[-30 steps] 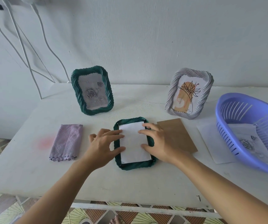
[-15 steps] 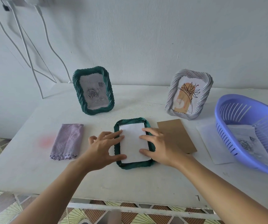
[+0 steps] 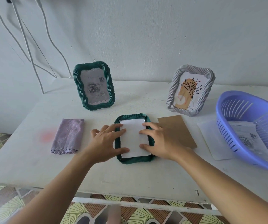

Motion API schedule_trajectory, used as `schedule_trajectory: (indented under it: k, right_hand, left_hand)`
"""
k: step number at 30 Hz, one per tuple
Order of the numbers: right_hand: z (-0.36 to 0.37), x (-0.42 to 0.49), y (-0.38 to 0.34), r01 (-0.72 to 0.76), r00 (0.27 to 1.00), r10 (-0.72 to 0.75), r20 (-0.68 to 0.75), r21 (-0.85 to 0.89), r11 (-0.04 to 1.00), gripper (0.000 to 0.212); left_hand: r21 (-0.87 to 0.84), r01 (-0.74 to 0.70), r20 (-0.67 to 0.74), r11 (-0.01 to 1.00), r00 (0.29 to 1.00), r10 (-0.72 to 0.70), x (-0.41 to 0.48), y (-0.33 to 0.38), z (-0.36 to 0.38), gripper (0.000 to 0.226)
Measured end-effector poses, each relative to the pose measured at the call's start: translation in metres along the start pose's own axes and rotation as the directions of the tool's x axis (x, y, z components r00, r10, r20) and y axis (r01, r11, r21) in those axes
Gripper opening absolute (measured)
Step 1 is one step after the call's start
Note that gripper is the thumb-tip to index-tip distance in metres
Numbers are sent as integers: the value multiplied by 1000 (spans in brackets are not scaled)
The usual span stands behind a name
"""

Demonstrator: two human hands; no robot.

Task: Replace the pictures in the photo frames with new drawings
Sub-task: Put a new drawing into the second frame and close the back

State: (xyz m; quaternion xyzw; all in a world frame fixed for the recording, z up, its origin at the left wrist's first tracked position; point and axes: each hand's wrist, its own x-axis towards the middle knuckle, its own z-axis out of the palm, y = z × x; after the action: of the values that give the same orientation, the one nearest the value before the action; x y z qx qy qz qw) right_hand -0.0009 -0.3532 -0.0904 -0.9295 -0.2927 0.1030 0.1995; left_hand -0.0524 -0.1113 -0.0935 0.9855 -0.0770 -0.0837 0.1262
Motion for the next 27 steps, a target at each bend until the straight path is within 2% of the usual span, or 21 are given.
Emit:
schedule_trajectory:
  k: [9,27]
  right_hand:
    - [-3,8,-2,-9,999,11,50,-40,999,58]
    - [-11,9,0,-21,994,20,106,13,1000,68]
  left_hand:
    - [49,4,72,999,997,-7,12,-2,-6,92]
    - [28,-7,102,1000,995,4,16,-6,-8,91]
